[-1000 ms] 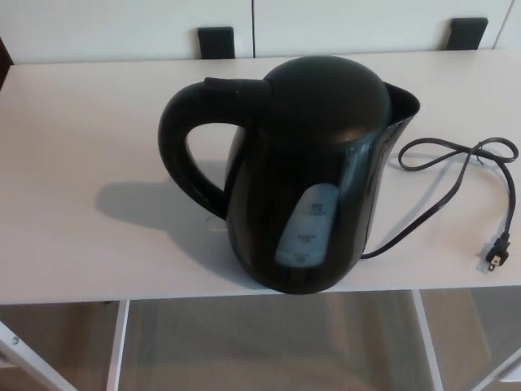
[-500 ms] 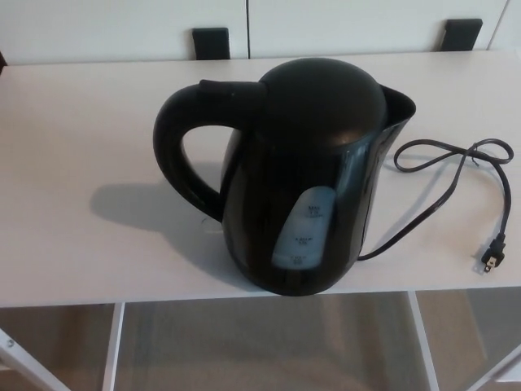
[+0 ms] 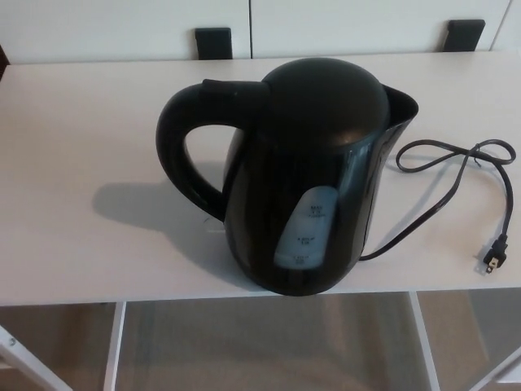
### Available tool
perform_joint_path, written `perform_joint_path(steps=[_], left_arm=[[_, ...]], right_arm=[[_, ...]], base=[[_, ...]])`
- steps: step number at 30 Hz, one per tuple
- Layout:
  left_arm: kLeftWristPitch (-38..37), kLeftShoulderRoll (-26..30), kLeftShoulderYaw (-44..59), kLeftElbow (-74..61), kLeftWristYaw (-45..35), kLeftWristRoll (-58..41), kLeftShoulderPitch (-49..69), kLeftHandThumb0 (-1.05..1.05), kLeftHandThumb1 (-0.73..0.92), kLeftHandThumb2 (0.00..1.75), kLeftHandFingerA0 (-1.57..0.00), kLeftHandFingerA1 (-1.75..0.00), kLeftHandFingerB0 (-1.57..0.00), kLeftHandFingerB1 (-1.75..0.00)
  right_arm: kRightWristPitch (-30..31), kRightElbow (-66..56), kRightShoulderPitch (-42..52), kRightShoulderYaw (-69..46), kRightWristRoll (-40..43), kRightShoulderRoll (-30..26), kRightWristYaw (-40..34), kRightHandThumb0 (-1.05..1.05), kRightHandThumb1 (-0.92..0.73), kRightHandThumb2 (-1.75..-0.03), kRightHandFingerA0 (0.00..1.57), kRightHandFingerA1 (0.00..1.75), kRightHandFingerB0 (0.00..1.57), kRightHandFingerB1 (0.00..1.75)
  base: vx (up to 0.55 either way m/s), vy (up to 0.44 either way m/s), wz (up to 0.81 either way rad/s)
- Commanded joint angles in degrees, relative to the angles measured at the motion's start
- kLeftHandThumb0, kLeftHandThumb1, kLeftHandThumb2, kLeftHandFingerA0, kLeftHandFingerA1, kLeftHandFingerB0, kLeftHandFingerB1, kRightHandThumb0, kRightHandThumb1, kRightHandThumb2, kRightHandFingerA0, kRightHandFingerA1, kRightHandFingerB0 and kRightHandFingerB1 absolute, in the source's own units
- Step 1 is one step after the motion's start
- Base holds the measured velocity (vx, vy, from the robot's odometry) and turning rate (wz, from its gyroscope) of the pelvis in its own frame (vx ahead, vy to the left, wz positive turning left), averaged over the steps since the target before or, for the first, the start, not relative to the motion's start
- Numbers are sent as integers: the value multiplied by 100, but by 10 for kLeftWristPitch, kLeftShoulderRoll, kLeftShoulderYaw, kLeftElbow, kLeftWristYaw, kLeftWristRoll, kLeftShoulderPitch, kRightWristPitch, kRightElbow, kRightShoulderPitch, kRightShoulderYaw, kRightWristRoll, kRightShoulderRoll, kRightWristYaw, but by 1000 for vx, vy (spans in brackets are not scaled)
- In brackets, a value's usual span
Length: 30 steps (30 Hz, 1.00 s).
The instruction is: The robot walk towards a table in front and uses its left hand to pick up the pot from the base and places it on the table
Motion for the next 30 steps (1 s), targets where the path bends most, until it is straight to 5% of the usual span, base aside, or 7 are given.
perform_joint_path(steps=[1, 8, 14, 16, 19, 23, 30], left_arm=[[65, 169, 143, -441, -260, -528, 60, -58, 30, 64, -41, -55, -35, -47], [74, 191, 259, -515, -143, -750, 4, -61, 27, 62, -38, -52, -39, -42], [-18, 181, 298, -568, 22, -745, -34, -83, 36, 53, -43, -45, -39, -38], [-28, 188, 315, -574, 76, -714, -48, -81, 30, 70, -41, -51, -33, -42], [15, 204, 350, -502, 105, -623, -131, -59, 36, 52, -32, -66, -23, -45], [95, 216, 327, -444, 165, -520, -226, -55, 31, 68, -21, -71, -12, -56], [207, 186, 222, -333, 176, -308, -398, -59, 26, 50, -18, -68, -9, -53]], right_arm=[[3, 10, -12, -10, 11, -15, 0, -105, -82, -70, 0, 128, 0, 75], [14, -10, -6, -10, 10, -18, -5, -105, -74, -75, 0, 94, 0, 56], [4, 16, -20, -21, 25, -13, 4, -105, -72, -71, 0, 70, 0, 32], [5, 16, -20, -26, 34, -10, 13, -105, -71, -71, 0, 57, 0, 28], [8, 18, -21, -24, 30, -13, 14, -105, -71, -69, 0, 33, 0, 23], [21, 14, -24, -28, 36, -13, 22, -105, -70, -68, 0, 26, 0, 16], [23, -2, -25, -26, 28, -12, 10, -105, -70, -70, 0, 34, 0, 30]], base=[[0, 0, 0], [0, 0, 0], [0, 0, 0], [0, 0, 0], [0, 0, 0], [0, 0, 0], [0, 0, 0]])
